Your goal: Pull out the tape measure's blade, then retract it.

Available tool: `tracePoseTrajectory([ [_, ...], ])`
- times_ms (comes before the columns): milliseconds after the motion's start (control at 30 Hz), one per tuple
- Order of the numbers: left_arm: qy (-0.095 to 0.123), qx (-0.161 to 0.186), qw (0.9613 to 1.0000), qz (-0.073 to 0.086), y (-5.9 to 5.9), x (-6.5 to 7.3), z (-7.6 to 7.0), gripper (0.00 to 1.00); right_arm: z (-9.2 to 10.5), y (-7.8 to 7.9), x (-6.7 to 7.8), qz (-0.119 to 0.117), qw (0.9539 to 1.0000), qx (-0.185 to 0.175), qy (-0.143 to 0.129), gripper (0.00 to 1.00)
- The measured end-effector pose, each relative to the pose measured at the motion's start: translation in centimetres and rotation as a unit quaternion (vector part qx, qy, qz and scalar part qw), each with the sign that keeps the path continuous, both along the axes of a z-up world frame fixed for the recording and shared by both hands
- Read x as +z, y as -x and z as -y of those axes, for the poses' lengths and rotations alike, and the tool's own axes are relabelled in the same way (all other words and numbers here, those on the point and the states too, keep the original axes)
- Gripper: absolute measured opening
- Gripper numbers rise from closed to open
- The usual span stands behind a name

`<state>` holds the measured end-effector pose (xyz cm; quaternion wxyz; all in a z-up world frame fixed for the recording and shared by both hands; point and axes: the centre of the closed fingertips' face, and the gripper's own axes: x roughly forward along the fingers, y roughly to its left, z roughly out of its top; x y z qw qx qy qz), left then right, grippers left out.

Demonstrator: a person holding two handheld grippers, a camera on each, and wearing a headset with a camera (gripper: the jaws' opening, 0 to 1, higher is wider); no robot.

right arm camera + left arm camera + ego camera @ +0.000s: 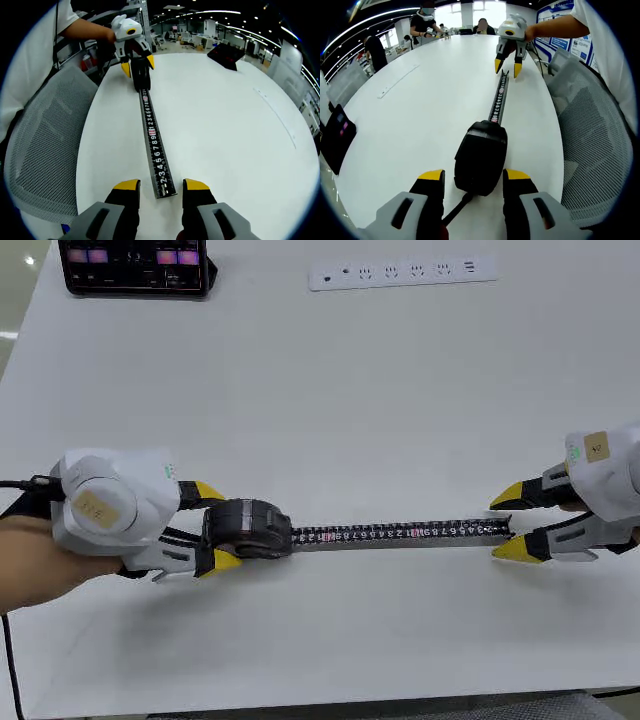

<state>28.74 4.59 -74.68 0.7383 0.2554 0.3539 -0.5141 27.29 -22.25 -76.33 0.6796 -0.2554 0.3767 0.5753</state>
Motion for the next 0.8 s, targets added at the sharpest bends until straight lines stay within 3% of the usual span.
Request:
tracePoseTrajectory([
  [233, 0.02, 0.034, 0.9992, 0.005, 0.0, 1.0, -0.4, 0.48, -0.4, 0.0, 0.7, 0.004, 0.9993, -0.032, -0.017, 0.39],
  [500, 0.025, 0.057, 0.998, 0.003, 0.5, 1.0, -0.7, 0.53, -0.2, 0.2, 1.5, 0.014, 0.9974, -0.065, -0.028, 0.44],
  [800, 0.038, 0.085, 0.9956, 0.011, 1.1, 1.7, -1.1, 0.58, -0.1, 0.3, 2.2, 0.028, 0.9928, -0.109, -0.042, 0.53],
])
